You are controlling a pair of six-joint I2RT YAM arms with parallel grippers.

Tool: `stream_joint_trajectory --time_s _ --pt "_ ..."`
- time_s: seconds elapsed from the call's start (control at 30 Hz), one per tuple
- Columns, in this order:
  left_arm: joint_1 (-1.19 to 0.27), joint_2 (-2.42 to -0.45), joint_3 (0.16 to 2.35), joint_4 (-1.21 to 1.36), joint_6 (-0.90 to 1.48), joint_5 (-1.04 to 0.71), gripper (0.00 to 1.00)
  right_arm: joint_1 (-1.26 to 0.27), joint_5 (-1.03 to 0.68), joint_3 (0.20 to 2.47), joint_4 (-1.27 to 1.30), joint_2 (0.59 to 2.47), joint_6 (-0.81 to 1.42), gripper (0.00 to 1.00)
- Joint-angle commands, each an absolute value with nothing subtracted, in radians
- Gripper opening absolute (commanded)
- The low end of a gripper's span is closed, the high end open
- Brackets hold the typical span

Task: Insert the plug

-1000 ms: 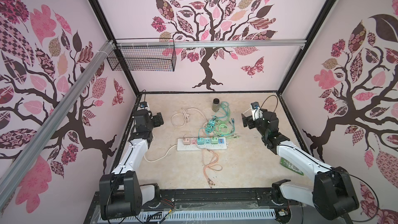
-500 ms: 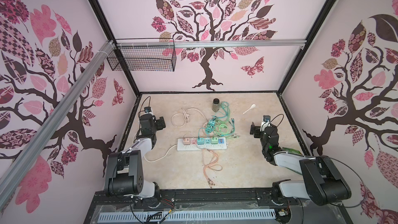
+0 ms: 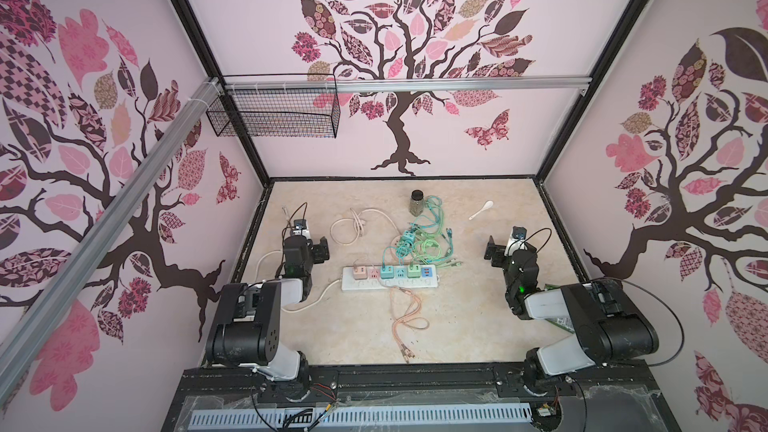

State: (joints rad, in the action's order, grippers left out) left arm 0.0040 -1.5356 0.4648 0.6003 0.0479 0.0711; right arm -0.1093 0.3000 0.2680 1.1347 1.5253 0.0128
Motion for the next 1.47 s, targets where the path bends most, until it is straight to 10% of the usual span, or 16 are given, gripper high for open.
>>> stream_joint_trajectory --time_s 0.0,1.43 --pt "0.010 -1.532 0.451 0.727 0.027 0.101 0.87 -0.088 0.292 0.259 1.270 1.594 0.048 0.99" --pt "0.025 -1.560 0.399 0.841 0.041 0.097 0.98 -0.084 0.279 0.272 1.198 1.566 0.047 0.99"
